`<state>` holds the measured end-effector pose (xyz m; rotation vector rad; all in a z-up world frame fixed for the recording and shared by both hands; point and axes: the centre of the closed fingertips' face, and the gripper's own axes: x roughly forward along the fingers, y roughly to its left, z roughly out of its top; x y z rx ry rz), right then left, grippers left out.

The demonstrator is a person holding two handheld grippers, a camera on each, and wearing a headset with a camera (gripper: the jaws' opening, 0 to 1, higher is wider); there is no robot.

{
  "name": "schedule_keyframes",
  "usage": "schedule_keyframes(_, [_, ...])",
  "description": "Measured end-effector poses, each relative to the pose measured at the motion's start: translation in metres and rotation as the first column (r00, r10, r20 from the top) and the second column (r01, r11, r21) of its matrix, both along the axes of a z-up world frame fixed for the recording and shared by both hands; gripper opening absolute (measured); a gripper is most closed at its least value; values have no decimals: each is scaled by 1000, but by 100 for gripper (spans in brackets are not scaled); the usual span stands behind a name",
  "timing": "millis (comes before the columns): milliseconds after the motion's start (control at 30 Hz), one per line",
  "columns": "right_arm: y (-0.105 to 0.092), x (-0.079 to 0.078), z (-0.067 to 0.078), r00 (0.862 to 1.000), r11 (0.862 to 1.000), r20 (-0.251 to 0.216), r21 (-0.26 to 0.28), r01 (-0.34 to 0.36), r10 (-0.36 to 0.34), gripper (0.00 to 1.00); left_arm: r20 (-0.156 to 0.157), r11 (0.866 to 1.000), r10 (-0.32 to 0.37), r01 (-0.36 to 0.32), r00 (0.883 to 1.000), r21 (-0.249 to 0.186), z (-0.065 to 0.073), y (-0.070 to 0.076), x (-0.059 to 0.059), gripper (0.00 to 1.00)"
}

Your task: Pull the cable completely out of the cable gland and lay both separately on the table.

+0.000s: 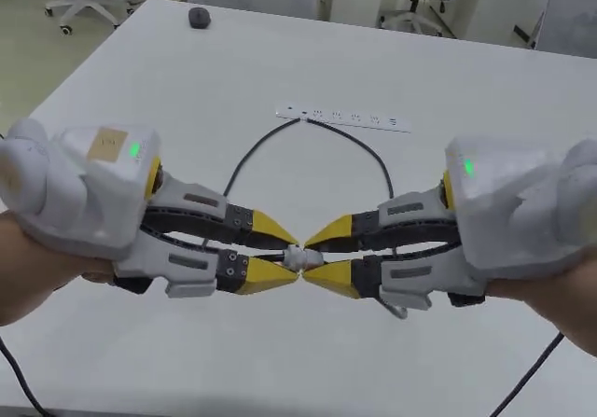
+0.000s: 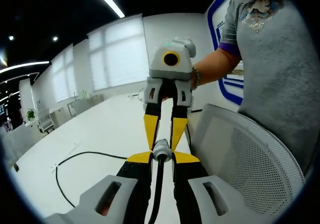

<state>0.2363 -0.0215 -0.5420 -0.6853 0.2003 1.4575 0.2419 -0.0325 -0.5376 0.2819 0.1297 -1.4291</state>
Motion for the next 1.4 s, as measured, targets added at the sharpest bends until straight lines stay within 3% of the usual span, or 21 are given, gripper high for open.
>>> schedule_keyframes(33, [0,0,-1,999,1000,48,-21,-13,14,8,-2,1000,2,-2,1000,0,0,0,0,15])
schedule_keyframes(100, [0,1,-3,997,999,81,-37,-6,9,8,-6,1000,7,-7,1000,1,-1,1,1,15])
schedule_keyframes(200, [0,2,-4,985,998,171,-62,-16,27,8,-19,1000,16,-16,1000,0,-2,2,1,15])
schedule_keyframes(300, [-1,3,-6,958,992,280,-123,-32,66,8,-21,1000,20,-20,1000,6,-3,1,1,15])
schedule_keyframes(367, [-1,3,-8,941,987,329,-154,-36,86,8,-23,1000,23,-23,999,10,-5,2,1,15])
schedule_keyframes(467, [0,2,-10,937,986,337,-165,-34,88,8,-21,1000,24,-24,999,15,-6,2,1,15])
schedule_keyframes(533, [-1,4,-10,946,987,316,-161,-22,73,9,-20,1000,23,-23,1000,21,-7,1,0,15])
schedule_keyframes(667, [-4,6,-10,947,987,316,-158,-10,60,9,-13,999,30,-30,999,18,-6,1,1,15])
schedule_keyframes(733, [-5,3,-10,972,992,235,-123,8,21,14,-4,999,43,-43,999,17,-4,2,4,15])
schedule_keyframes(767, [-6,4,-9,977,994,210,-105,38,-15,17,1,998,54,-54,999,17,-4,3,6,15])
schedule_keyframes(833, [-12,9,-8,982,993,179,-90,80,-63,19,5,998,62,-62,998,14,-2,4,6,15])
schedule_keyframes(867, [-17,15,-7,977,989,189,-91,116,-97,18,10,998,66,-66,998,17,-2,5,7,15])
schedule_keyframes(900, [-19,15,-5,977,990,194,-88,107,-89,17,16,997,68,-69,998,21,-2,6,7,15])
schedule_keyframes(1033, [-22,16,-7,983,986,118,-76,151,-141,12,27,997,74,-75,997,31,-3,7,8,15])
schedule_keyframes(1133, [-23,19,-13,980,981,147,-119,155,-137,8,35,996,76,-77,997,35,-4,7,7,15])
schedule_keyframes(1333, [-17,17,-14,979,978,144,-130,163,-144,1,50,995,77,-80,996,55,-6,6,7,15])
schedule_keyframes(1400, [-16,17,-14,976,978,168,-136,160,-137,0,55,994,85,-88,995,61,-6,7,8,15])
